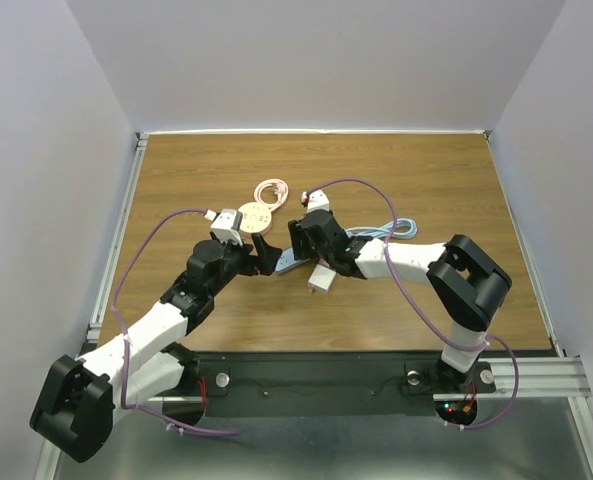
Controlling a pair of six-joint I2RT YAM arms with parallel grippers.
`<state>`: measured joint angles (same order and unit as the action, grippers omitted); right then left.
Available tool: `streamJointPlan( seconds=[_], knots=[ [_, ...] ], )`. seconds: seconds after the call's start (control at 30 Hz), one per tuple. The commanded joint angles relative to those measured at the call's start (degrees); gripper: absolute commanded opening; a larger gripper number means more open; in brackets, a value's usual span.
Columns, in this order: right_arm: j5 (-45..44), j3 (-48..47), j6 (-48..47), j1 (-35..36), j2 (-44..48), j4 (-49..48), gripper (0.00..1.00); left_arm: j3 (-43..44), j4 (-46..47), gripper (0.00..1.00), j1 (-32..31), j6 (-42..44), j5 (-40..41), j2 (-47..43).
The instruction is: Insert the plug
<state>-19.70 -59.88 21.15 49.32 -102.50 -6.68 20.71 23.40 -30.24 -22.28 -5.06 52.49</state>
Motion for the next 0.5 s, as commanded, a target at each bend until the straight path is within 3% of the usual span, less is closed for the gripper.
streamJointPlan(
  seconds=[0.0,0.27,0.47],
  knots=[
    [-1.04,-1.65,-0.58,1.39,0.46,6.24,0.78,2.93,0.42,0.99,0.44,1.28,0.58,-2.39],
    [-1.3,-3.49,-2.07,1.3,1.68,6.15,1.0,2.76,-0.28,0.99,0.44,1.71,0.4,-3.71],
    [-2.88,-4.98,-4.27,0.34,5.89,6.15,1.0,1.62,0.94,0.99,-0.08,2.86,-1.0,-3.53]
  ],
)
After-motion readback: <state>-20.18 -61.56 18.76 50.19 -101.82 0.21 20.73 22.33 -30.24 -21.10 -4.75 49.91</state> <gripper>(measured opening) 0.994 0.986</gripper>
